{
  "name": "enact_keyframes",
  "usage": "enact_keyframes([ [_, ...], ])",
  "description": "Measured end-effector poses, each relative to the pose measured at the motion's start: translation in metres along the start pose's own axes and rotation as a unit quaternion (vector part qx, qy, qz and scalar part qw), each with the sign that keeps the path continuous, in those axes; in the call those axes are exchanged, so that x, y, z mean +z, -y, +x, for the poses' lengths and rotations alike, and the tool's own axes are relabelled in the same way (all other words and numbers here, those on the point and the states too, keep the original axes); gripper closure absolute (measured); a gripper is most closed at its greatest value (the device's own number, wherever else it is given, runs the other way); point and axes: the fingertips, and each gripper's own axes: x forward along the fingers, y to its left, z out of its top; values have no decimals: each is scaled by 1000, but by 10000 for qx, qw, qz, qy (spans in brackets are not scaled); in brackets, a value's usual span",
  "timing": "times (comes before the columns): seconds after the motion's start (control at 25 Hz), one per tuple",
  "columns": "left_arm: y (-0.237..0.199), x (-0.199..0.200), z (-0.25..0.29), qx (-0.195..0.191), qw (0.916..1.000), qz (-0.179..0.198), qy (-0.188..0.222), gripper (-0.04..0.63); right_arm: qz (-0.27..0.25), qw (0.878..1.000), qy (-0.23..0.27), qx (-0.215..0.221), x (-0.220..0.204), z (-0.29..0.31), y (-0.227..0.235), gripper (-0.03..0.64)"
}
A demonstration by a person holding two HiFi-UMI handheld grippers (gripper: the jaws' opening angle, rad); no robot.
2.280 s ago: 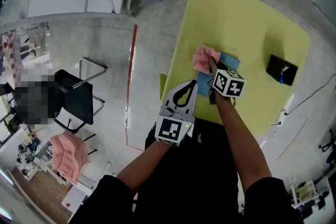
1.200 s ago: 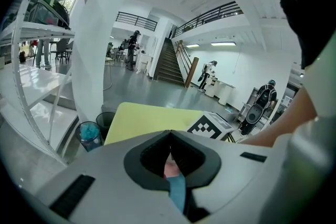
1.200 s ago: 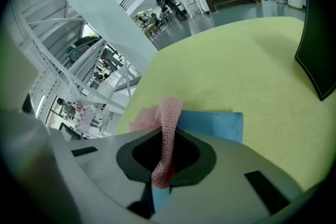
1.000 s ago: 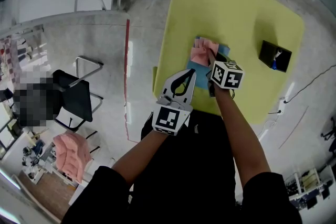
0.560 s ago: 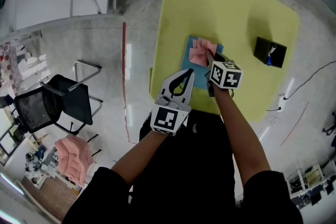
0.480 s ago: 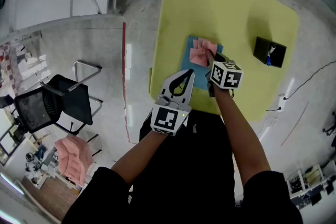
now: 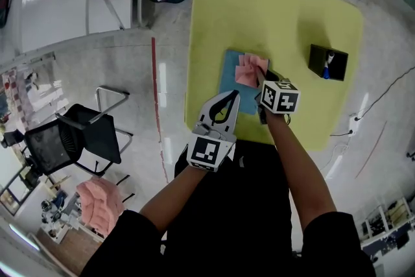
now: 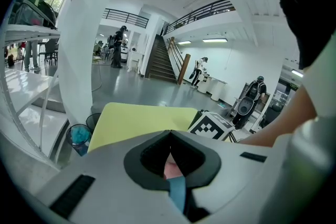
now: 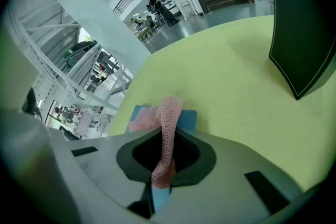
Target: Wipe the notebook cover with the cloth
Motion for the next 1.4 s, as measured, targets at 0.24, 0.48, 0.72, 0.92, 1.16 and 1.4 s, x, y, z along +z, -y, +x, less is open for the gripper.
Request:
enact_keyframes([
  [0.24, 8, 8, 6, -136, 9999, 99, -6, 591, 54, 10000, -4, -42, 0, -6, 10, 577],
  [0.48, 15, 20, 4, -165, 9997, 155, 90, 589, 73, 9999, -40, -64, -2, -10, 16, 577],
  [0.72, 5, 36, -15, -2, 9997, 31, 244, 589, 6, 9998, -131, -120, -4, -15, 20, 577],
  [0.92, -5, 29, -21, -90, 9995, -185, 230, 589, -84, 9996, -136, -239, -1, -14, 17, 577],
  [1.16, -21, 12, -47, -387, 9992, 109, 50, 590, 371, 9987, 220, -255, -6, -14, 18, 575],
  [1.4, -40, 17, -80, -508, 9984, 205, 123, 590, 499, 9968, 438, -435, -4, -32, -4, 576],
])
